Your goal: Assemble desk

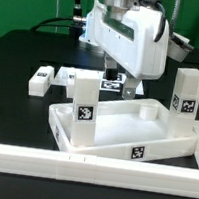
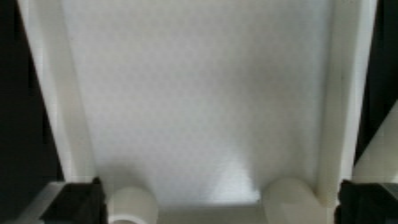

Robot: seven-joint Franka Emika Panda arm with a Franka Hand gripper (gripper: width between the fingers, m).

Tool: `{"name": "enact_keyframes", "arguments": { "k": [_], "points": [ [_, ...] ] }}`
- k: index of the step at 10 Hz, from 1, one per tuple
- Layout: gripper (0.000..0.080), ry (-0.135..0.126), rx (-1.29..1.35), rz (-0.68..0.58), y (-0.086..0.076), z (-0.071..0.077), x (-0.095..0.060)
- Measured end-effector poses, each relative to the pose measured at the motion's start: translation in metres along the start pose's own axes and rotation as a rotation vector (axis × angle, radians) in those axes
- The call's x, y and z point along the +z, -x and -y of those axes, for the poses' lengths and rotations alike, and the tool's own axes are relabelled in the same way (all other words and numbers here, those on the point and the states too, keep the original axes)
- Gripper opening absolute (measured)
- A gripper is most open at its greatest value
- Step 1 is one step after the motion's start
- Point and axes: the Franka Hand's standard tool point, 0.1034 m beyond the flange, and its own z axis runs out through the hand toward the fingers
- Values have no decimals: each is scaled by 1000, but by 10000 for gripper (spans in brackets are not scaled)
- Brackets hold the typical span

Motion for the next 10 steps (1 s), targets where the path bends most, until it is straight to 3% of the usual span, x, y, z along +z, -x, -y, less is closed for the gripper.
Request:
{"name": "enact_keyframes", "arguments": {
  "k": [1,2,3,5,10],
  "points": [
    [649,0,-3,0,0,0,0],
    [649,-25,-27,-12,-3,-2,1],
    [649,-40,-35,-27,-1,-12,7],
    [649,-24,-47,-41,5,-36,25],
    [649,32,-64,-43,2,-54,59]
  ]
}}
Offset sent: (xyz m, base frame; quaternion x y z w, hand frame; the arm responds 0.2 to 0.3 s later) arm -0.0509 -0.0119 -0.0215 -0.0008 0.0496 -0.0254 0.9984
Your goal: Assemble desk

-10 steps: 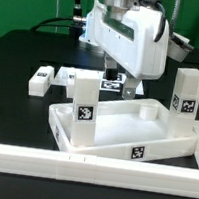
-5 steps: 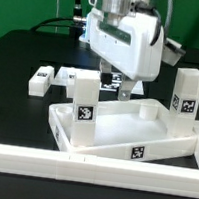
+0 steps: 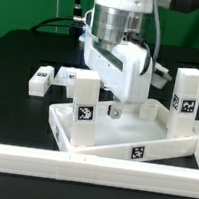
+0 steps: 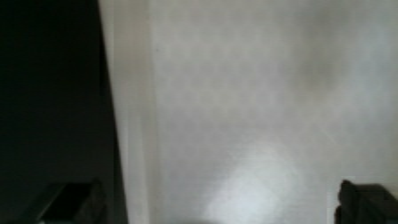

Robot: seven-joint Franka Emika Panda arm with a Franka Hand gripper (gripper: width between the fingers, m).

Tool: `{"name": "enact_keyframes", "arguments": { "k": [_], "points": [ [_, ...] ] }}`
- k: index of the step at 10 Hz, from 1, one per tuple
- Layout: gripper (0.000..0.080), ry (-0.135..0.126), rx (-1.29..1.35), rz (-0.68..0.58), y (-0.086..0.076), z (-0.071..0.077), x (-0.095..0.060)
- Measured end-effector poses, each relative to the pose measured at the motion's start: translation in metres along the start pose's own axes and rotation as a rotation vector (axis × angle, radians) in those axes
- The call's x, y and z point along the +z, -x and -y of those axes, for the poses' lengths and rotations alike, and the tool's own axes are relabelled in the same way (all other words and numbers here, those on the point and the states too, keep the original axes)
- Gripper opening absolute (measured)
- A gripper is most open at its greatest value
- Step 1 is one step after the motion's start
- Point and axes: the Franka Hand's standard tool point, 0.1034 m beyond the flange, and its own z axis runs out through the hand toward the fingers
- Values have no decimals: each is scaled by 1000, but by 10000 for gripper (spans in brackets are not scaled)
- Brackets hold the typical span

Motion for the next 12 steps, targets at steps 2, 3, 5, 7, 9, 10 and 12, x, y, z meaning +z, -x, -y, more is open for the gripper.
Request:
{"name": "enact_keyframes", "arguments": {
  "k": [2,3,5,7,9,10,12],
  "points": [
    [649,11,-13,-2,-5,-6,5],
    [649,12,-10,-1,-7,-7,6],
    [521,13,-9,0,-6,-7,6],
    [382,15,-10,1,-5,-7,7],
    [248,25,-10,6,-3,-11,9],
    [70,27,1,6,-6,-13,10],
    [70,28,2,5,-6,-14,10]
  ]
}}
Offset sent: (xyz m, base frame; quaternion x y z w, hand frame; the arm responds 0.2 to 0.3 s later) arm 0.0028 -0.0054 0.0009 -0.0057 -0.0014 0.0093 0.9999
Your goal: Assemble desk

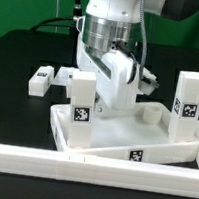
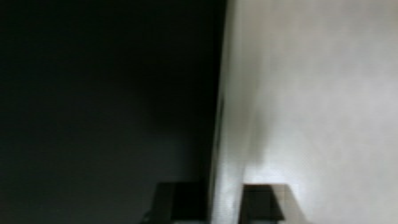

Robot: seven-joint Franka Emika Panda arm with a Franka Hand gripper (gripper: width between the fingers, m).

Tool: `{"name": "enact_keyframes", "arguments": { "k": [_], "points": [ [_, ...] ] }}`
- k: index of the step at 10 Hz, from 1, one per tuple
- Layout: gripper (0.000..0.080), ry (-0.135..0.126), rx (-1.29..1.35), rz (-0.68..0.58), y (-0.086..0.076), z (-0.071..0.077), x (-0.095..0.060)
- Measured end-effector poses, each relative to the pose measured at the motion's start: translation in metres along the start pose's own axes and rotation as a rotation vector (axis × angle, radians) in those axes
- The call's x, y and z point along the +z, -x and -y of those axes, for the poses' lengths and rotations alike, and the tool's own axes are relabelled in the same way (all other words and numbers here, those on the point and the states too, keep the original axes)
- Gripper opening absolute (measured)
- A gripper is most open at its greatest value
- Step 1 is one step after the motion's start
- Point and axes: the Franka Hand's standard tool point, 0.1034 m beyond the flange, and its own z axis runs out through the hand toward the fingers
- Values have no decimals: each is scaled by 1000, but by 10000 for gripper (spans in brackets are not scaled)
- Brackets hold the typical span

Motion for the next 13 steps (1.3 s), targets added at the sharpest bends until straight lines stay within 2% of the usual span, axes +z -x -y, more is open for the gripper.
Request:
{"name": "enact_keyframes", "arguments": {
  "k": [5,8,13],
  "points": [
    [68,-2,7,3,-2,-1,0],
    [66,9,-160,-14,-33,-28,3],
    [67,12,-462,-16,-36,-30,3]
  ]
}}
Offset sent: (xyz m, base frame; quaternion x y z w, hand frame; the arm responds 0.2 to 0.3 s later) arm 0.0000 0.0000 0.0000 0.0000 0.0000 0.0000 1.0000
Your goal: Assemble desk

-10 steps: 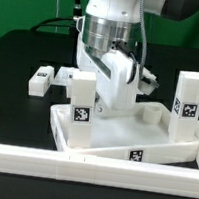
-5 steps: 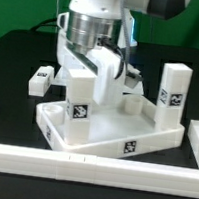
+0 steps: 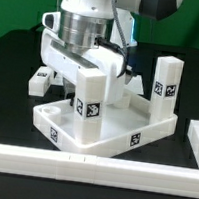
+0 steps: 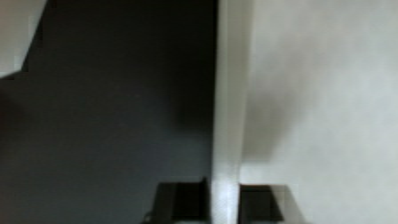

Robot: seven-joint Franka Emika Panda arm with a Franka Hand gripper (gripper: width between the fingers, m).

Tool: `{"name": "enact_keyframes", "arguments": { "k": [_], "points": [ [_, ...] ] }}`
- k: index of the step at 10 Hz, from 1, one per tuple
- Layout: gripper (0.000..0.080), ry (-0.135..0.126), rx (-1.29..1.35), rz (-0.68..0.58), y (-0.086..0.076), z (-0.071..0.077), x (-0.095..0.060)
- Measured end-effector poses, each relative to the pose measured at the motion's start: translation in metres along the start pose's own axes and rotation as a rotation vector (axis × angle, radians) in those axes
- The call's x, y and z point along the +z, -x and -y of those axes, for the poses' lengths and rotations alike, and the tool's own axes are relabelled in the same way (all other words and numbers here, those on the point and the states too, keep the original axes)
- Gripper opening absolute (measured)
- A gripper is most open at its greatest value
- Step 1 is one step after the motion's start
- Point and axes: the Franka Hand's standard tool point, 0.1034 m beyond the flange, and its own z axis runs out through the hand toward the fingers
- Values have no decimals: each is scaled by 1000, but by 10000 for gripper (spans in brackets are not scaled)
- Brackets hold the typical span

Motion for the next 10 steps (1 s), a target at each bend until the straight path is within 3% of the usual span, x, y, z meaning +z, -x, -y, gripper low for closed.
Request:
{"name": "enact_keyframes", "arguments": {
  "k": [2,4,7,10],
  "points": [
    [67,1,-116,-4,-2,3,-1],
    [67,-2,-230,-25,-10,19,-3],
    [67,-16,-351,-30,-4,38,-3],
    [67,-11,-553,-42,-6,38,-3]
  ]
}}
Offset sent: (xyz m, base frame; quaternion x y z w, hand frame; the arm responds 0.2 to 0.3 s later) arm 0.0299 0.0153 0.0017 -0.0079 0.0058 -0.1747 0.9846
